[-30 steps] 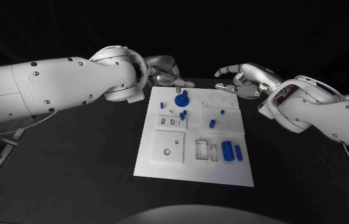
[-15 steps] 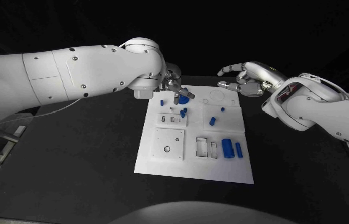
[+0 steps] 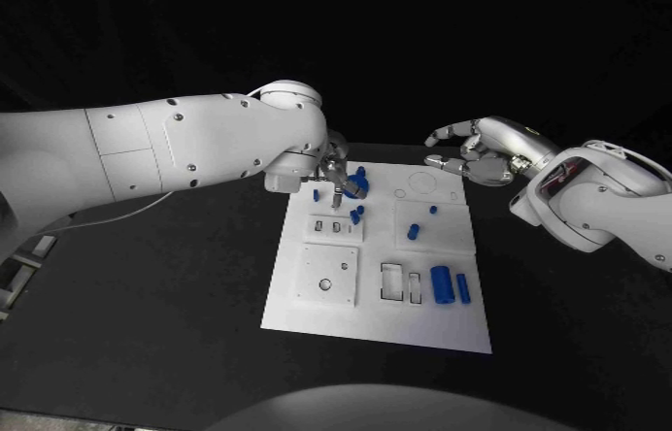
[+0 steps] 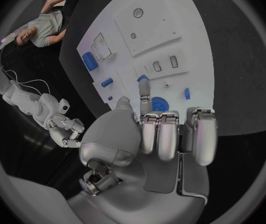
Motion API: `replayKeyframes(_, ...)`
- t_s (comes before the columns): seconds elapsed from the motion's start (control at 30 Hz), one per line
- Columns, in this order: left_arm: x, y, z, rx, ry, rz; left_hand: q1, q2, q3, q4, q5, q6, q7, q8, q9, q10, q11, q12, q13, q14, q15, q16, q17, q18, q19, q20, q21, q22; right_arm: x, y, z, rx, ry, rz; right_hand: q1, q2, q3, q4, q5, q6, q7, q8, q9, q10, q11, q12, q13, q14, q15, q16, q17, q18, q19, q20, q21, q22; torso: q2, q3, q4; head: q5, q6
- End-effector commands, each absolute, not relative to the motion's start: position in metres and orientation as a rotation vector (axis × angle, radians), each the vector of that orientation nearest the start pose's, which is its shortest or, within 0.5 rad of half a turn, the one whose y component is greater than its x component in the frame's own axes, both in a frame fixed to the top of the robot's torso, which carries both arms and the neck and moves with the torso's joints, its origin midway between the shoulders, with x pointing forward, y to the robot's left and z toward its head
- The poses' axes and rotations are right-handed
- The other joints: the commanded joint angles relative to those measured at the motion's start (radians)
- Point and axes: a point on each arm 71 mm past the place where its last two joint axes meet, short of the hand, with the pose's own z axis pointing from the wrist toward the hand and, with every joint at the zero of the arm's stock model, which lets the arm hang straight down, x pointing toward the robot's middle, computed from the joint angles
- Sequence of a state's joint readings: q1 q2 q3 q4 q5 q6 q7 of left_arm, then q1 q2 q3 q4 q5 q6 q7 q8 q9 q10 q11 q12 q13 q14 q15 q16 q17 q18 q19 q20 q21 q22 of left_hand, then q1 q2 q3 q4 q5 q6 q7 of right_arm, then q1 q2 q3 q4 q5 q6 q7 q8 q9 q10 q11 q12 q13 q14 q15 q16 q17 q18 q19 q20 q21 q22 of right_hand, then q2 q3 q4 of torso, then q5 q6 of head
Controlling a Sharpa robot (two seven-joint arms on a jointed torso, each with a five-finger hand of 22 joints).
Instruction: Assemble the parts on the task board
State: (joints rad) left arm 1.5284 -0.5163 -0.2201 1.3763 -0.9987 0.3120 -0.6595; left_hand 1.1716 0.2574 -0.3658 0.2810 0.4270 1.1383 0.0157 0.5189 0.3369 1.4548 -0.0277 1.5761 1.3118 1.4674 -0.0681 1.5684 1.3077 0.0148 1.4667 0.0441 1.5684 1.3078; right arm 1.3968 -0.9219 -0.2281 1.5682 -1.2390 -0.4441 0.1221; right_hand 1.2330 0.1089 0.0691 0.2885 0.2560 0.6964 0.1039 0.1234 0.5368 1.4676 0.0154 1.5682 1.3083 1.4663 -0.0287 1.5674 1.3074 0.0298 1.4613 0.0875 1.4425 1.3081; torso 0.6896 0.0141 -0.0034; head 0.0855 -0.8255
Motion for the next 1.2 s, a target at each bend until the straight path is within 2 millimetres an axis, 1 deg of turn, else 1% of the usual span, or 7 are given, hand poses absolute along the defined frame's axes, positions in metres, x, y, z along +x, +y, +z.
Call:
replayKeyframes(0.03,0.518,0.105,-0.143,0.166,2.356,-0.180,0.015,0.005,0.011,0.004,-0.001,-0.040,0.012,-0.027,0.007,0.116,-0.005,-0.005,0.259,0.103,-0.002,0.002,0.263,-0.015,0.104,-0.004,0.002,0.263,0.481,-0.222,-0.146,-0.162,1.541,0.818,0.009,-0.004,0.000,-0.007,0.009,0.009,0.002,0.001,0.002,0.103,0.007,0.003,0.263,0.104,0.004,0.003,0.263,0.007,0.001,0.001,-0.001,0.215,0.000,-0.0002,-0.0004,0.001,-0.002)
replayKeyframes(0.1,0.517,0.103,-0.145,0.165,2.372,-0.183,0.017,0.005,0.019,0.004,-0.007,-0.078,0.026,-0.059,0.005,0.116,0.006,-0.005,0.259,0.103,0.005,0.002,0.263,-0.015,0.104,0.001,0.002,0.263,0.481,-0.222,-0.146,-0.162,1.543,0.817,0.011,-0.005,0.000,-0.008,0.012,0.009,0.002,0.001,0.002,0.103,0.008,0.003,0.263,0.104,0.004,0.003,0.263,0.007,0.000,0.001,-0.002,0.214,0.000,0.0005,0.0001,0.002,-0.003)
replayKeyframes(0.17,0.517,0.101,-0.147,0.165,2.387,-0.184,0.022,0.003,0.029,0.003,-0.007,-0.096,0.036,-0.085,0.006,0.116,0.016,-0.005,0.259,0.103,0.015,0.002,0.263,-0.015,0.104,0.009,0.002,0.263,0.481,-0.221,-0.146,-0.162,1.545,0.817,0.013,-0.005,0.001,-0.008,0.015,0.010,0.002,0.000,0.002,0.103,0.008,0.003,0.263,0.104,0.005,0.003,0.263,0.007,-0.001,0.001,-0.002,0.214,0.000,0.0009,-0.0001,0.003,-0.004)
replayKeyframes(0.33,0.517,0.100,-0.150,0.137,2.423,-0.203,0.028,-0.001,0.043,0.001,-0.009,-0.110,0.046,-0.115,0.006,0.116,0.026,-0.005,0.259,0.103,0.024,0.002,0.263,-0.015,0.104,0.018,0.002,0.263,0.481,-0.221,-0.147,-0.162,1.550,0.816,0.017,-0.007,0.001,-0.010,0.020,0.011,0.002,0.000,0.002,0.103,0.008,0.003,0.263,0.104,0.005,0.003,0.263,0.007,-0.001,0.001,-0.003,0.214,-0.001,0.0009,-0.0002,0.006,-0.005)
replayKeyframes(0.57,0.522,0.099,-0.153,0.113,2.419,-0.194,0.035,-0.006,0.056,0.000,-0.015,-0.120,0.055,-0.144,0.007,0.116,0.034,-0.005,0.259,0.103,0.033,0.002,0.263,-0.015,0.104,0.027,0.002,0.263,0.482,-0.221,-0.148,-0.159,1.557,0.812,0.024,-0.011,0.003,-0.013,0.029,0.013,0.002,0.000,0.003,0.103,0.008,0.003,0.263,0.104,0.005,0.003,0.263,0.008,-0.004,0.002,-0.005,0.213,-0.001,0.0007,-0.0001,0.009,-0.005)
replayKeyframes(0.8,0.523,0.095,-0.159,0.121,2.417,-0.179,0.036,-0.005,0.062,0.000,-0.016,-0.118,0.056,-0.149,0.008,0.116,0.037,-0.005,0.259,0.103,0.035,0.002,0.263,-0.015,0.104,0.030,0.002,0.263,0.482,-0.220,-0.149,-0.161,1.564,0.812,0.028,-0.012,0.004,-0.014,0.031,0.014,0.002,-0.001,0.003,0.103,0.008,0.003,0.263,0.104,0.005,0.003,0.263,0.009,-0.006,0.002,-0.008,0.212,0.000,0.0006,-0.0014,0.013,-0.007)
replayKeyframes(1.2,0.526,0.092,-0.172,0.099,2.418,-0.170,0.044,-0.004,0.078,-0.003,-0.012,-0.109,0.055,-0.155,0.016,0.116,0.037,-0.005,0.259,0.103,0.037,0.002,0.263,-0.015,0.104,0.034,0.002,0.263,0.482,-0.220,-0.149,-0.160,1.573,0.809,0.032,-0.013,0.005,-0.016,0.033,0.014,0.002,-0.001,0.003,0.103,0.008,0.003,0.263,0.104,0.005,0.003,0.263,0.009,-0.007,0.002,-0.009,0.212,-0.001,0.0011,-0.0004,0.018,-0.010)
